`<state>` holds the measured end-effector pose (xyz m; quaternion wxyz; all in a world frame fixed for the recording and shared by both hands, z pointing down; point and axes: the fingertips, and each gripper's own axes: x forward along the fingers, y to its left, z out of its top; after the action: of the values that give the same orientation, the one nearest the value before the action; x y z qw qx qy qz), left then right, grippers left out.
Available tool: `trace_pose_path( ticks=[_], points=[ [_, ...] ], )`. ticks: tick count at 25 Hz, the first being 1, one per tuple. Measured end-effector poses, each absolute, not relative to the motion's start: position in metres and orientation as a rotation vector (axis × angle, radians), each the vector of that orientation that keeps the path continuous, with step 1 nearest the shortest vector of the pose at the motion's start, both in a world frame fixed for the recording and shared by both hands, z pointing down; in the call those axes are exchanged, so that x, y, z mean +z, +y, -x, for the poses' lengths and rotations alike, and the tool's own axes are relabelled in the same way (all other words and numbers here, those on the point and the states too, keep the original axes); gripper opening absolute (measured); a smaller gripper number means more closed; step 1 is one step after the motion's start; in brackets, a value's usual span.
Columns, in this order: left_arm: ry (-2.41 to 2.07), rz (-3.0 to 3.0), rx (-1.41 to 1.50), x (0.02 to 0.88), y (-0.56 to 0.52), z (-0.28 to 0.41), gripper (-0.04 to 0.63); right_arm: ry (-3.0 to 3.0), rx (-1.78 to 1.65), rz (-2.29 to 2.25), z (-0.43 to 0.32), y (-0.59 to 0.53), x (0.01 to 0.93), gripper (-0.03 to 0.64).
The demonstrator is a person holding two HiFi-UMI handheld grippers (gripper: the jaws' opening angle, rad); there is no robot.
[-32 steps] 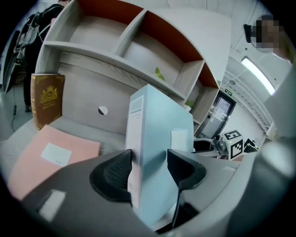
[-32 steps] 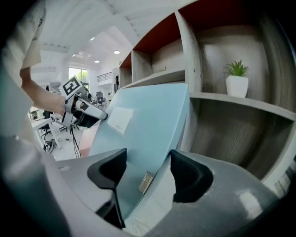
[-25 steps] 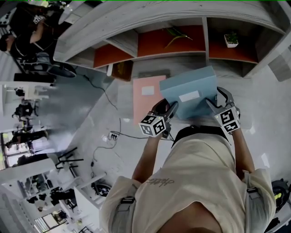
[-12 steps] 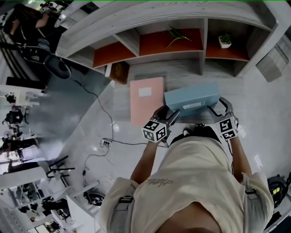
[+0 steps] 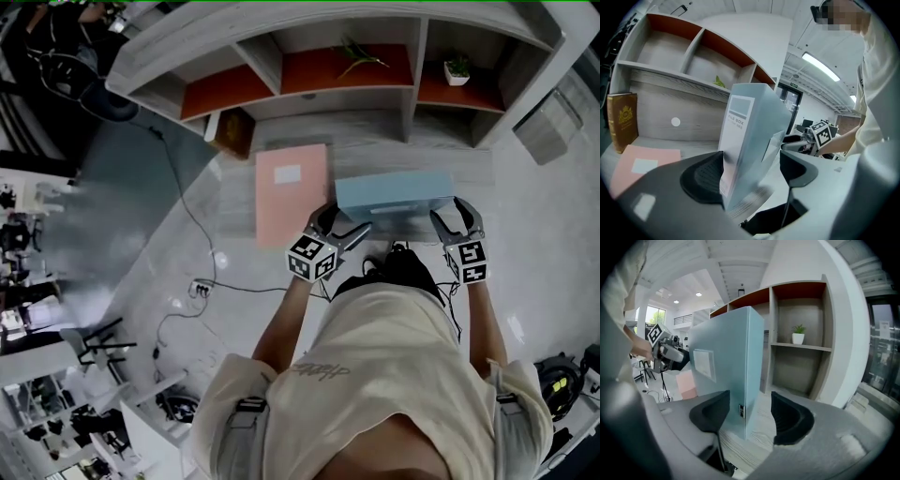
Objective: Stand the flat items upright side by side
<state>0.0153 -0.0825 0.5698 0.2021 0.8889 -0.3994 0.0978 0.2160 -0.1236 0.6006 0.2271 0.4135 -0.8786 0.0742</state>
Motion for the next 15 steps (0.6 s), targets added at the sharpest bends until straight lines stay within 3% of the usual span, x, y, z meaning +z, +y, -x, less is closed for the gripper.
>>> trace_pose_path(
  ticks=[15],
  points=[
    [-0.792, -2.699, 0.356, 0.597, -0.119, -0.03, 0.433, -2.366, 0.263, -1.223, -0.24, -0.086, 0.606, 0.275]
  ],
)
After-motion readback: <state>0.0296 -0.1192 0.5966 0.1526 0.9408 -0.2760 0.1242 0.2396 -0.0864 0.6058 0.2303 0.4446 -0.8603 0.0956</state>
